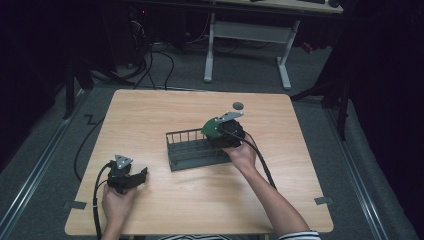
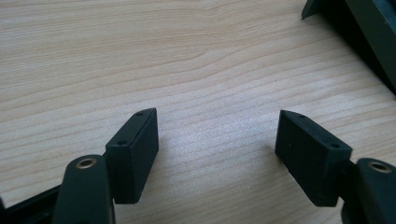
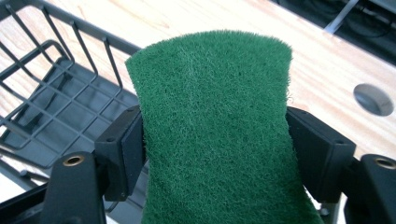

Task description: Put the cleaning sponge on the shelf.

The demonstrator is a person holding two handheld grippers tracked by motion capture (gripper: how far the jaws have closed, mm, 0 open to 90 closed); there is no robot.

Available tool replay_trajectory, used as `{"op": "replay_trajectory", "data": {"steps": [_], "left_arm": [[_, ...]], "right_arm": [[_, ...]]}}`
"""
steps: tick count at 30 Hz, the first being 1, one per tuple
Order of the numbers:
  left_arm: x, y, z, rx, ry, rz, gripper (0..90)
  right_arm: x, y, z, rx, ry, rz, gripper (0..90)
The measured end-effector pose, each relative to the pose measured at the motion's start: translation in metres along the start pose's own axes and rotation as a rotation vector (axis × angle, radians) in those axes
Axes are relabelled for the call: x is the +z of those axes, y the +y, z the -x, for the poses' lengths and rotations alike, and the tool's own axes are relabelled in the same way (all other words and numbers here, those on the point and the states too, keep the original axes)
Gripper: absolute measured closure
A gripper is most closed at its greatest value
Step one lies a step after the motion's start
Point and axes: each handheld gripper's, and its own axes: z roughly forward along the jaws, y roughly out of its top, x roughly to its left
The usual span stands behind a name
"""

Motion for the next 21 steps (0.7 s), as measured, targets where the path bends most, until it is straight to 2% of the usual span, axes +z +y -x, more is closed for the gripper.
{"op": "replay_trajectory", "data": {"steps": [5, 14, 21], "left_arm": [[0.0, 0.0001, -0.0007, -0.004, -0.005, 0.002, 30.8], [0.0, 0.0001, -0.0006, -0.004, -0.004, 0.001, 30.7], [0.0, 0.0001, -0.0006, -0.004, -0.004, 0.002, 30.7]], "right_arm": [[0.0065, -0.0062, -0.0022, -0.01, -0.002, -0.027, 28.1], [0.0041, -0.0057, 0.0024, 0.018, 0.04, -0.051, 28.2], [0.0007, -0.0063, 0.0062, 0.02, 0.061, -0.033, 24.1]]}}
